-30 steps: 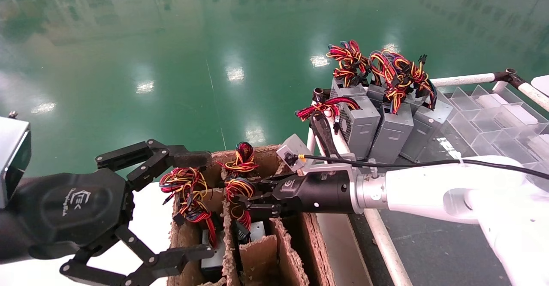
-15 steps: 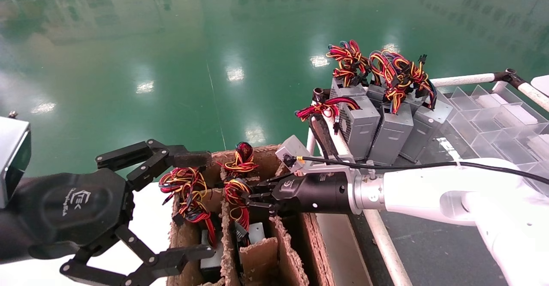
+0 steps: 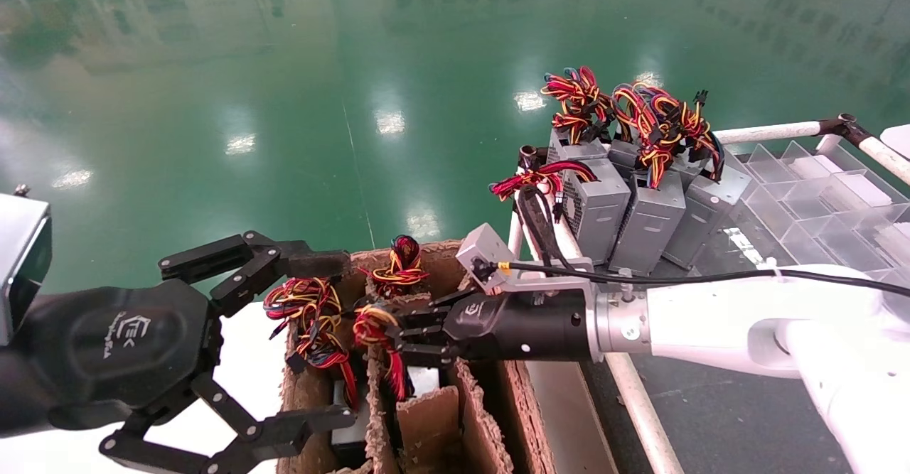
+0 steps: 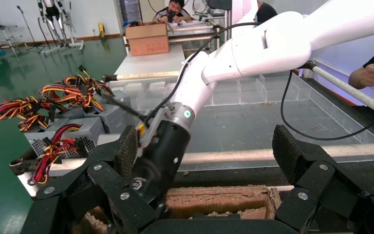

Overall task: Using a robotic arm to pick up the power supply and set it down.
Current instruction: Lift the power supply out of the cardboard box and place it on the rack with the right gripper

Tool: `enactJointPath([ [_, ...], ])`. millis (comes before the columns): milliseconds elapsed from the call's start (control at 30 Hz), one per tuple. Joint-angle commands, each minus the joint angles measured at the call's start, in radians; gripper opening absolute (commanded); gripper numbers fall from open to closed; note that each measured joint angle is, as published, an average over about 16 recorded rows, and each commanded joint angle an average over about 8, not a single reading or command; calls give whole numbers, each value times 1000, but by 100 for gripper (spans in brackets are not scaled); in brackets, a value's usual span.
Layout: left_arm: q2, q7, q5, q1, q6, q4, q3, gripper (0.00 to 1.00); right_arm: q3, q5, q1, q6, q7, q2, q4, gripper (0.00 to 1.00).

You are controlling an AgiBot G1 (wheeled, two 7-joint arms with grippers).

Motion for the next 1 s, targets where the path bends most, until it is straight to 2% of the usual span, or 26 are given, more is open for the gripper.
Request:
enactJointPath([
  [33,0,0,0,0,0,0,0,100,5,11,3,-37,-8,4,-4,0],
  [333,0,0,0,0,0,0,0,100,60,92,35,-100,-60,65,-33,0],
  [533,0,0,0,0,0,0,1,100,93,144,73,-128,-72,131,-4,0],
  [767,0,0,-1,0,0,0,1,100,117,200,122,-137,-25,234,103,0],
  [1000,-1,1,-1,0,-1,0,1,100,134,252,148,-126,51,380,269,0],
])
